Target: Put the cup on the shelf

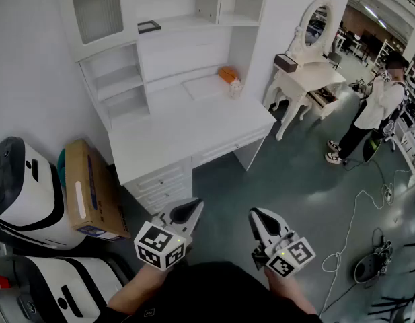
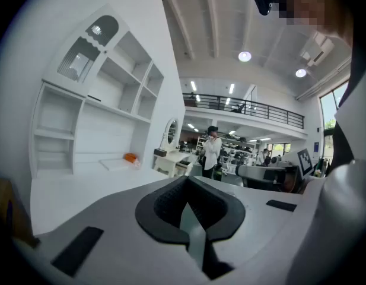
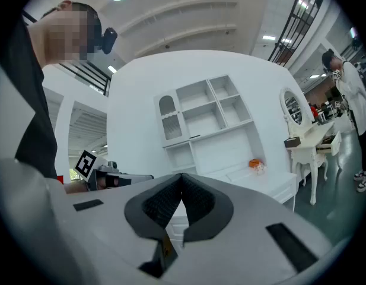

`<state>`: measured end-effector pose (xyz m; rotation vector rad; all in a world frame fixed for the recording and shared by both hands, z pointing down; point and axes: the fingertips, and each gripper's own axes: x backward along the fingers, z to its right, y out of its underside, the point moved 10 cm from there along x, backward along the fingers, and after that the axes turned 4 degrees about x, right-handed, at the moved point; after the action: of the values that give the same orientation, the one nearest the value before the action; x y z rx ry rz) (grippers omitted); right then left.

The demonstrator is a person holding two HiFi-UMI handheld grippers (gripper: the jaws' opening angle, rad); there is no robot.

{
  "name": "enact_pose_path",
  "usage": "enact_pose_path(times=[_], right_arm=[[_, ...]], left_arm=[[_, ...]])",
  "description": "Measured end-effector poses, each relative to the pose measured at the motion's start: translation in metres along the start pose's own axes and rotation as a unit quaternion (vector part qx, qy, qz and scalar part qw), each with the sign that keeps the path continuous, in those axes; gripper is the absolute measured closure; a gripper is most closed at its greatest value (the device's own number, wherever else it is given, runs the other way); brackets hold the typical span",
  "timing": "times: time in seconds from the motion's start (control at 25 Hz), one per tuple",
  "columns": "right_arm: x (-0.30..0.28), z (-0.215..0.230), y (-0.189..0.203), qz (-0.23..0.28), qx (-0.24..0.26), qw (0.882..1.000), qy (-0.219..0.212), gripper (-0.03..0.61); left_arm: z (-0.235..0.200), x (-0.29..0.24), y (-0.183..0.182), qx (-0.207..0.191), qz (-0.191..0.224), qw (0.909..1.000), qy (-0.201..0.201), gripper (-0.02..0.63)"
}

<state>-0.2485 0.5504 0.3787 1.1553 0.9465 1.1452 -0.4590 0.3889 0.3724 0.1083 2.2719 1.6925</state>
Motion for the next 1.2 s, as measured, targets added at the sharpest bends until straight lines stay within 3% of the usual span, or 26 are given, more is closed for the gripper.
enact_pose_path(times=[0.4,0.8,1.2], right_arm=[[0.031,0.019,0.002,0.001,-0.013,1.0,0.005,0.563],[0.09,0.05,0.003,0.008,-0.024,1.0,-0.016,0.561],[0.081,0.08,0.014,-0.006,-0.054,0.998,-0.013,0.561]], left_arm=[[0.029,-0.017,0.009,0.002,-0.011,0.9999,0.002,0.603],[0.073,-0.041,0.02,-0.001,-0.012,0.9999,-0.011,0.603],[0.056,-0.069,0.022,0.015,-0.021,0.9995,-0.018,0.603]])
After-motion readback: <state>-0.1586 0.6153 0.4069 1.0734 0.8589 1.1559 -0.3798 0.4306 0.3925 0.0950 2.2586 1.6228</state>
